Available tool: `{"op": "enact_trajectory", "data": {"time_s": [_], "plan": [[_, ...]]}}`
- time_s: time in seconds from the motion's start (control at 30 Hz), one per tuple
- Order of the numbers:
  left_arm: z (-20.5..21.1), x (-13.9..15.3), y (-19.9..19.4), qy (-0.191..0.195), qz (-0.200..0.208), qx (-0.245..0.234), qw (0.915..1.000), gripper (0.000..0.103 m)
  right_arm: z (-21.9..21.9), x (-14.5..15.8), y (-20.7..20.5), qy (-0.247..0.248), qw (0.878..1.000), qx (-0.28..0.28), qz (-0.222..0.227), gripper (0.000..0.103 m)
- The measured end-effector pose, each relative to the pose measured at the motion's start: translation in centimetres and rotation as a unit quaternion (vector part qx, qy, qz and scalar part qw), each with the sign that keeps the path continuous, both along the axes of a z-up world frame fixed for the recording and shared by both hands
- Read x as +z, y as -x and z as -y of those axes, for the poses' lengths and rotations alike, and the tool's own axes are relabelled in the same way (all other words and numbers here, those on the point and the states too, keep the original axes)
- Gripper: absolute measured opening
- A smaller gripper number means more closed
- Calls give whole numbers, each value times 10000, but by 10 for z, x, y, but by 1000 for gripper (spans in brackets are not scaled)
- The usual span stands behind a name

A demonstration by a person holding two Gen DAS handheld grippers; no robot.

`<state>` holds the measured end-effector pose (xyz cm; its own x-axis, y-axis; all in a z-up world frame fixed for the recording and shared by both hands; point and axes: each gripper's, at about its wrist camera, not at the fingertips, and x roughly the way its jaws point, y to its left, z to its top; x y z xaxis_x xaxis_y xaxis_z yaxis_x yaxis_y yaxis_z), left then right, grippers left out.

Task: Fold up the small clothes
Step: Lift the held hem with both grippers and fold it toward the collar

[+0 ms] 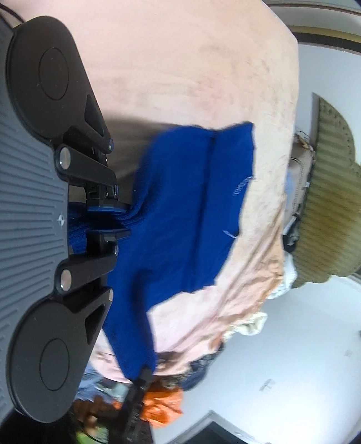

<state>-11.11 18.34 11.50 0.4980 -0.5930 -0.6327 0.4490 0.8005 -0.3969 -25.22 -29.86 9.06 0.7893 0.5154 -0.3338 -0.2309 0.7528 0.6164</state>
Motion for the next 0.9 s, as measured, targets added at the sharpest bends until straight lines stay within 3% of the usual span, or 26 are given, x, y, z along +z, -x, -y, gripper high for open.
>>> {"op": "enact_trajectory", "data": {"time_s": [0.27,0.4,0.53,0.73,0.9], "plan": [[57,36,-85,91,720,242,9971,10,22,-2,-75,-734,9961,-455,167,11],[74,37,-142,102,743,568,9956,10,41,-6,-119,-1105,9896,-904,151,11],[98,18,-201,-86,599,841,9946,10,56,-17,-163,-1374,9831,-1213,23,11],[132,-17,-279,-743,604,1169,9885,10,73,-42,-250,-1487,9758,-1559,-363,11],[147,-61,-343,-876,136,1263,9880,13,85,-61,-319,-1247,9703,-1968,-658,12]]}}
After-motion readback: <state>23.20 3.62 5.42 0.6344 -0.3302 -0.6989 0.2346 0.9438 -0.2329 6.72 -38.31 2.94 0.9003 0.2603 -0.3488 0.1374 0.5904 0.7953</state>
